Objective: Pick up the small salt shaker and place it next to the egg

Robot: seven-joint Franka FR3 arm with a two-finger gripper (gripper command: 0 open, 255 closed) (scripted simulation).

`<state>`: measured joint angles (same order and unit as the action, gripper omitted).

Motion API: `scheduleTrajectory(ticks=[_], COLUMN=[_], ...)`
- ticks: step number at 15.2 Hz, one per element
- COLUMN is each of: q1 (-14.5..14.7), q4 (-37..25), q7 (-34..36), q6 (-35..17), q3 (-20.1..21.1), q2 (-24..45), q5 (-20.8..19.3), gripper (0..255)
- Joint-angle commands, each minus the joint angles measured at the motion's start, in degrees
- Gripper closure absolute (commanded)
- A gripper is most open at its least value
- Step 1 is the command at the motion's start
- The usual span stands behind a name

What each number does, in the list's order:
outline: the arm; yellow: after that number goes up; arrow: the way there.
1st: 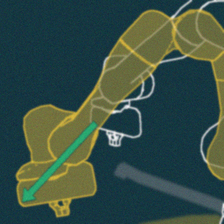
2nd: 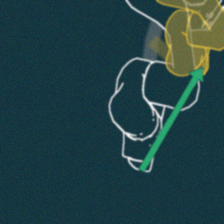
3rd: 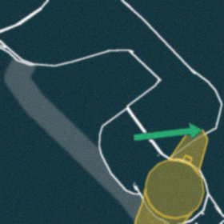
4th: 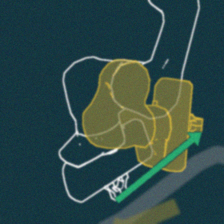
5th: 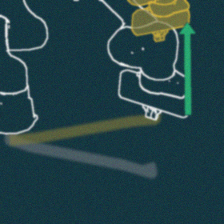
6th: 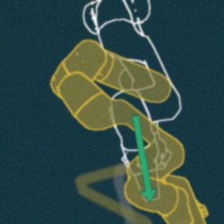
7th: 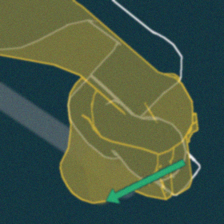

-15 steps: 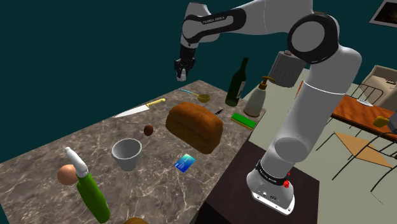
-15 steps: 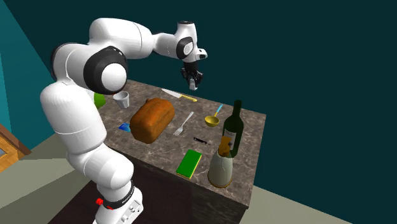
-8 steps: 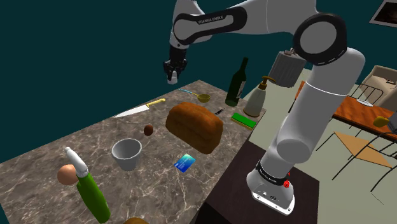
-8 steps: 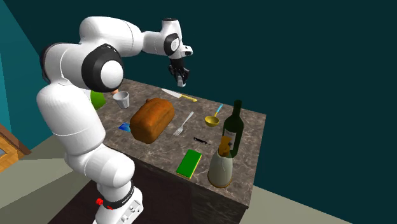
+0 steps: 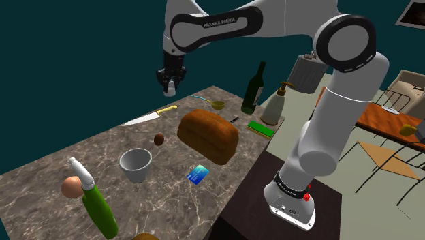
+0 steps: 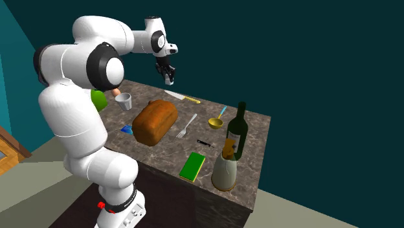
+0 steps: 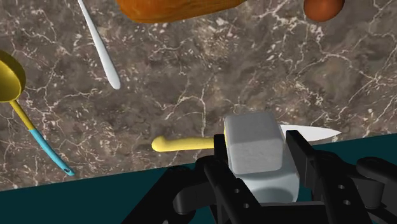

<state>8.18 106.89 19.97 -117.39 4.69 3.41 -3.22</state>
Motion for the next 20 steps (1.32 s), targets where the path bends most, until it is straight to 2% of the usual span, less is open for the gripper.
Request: scheduleTrajectory(ticks=[1,11,20], q1=[1.51,9.02,17.28], q4=[0.14,-8.88,-24.28], q7=[3.13,16.83,27.79], q6=[-0.35,2.93,8.82], q3=[1.29,6.68,9.77], q2=[0.36,7.19,18.16], q5=[-0.55,-3.9,-8.09], gripper=[255,255,255])
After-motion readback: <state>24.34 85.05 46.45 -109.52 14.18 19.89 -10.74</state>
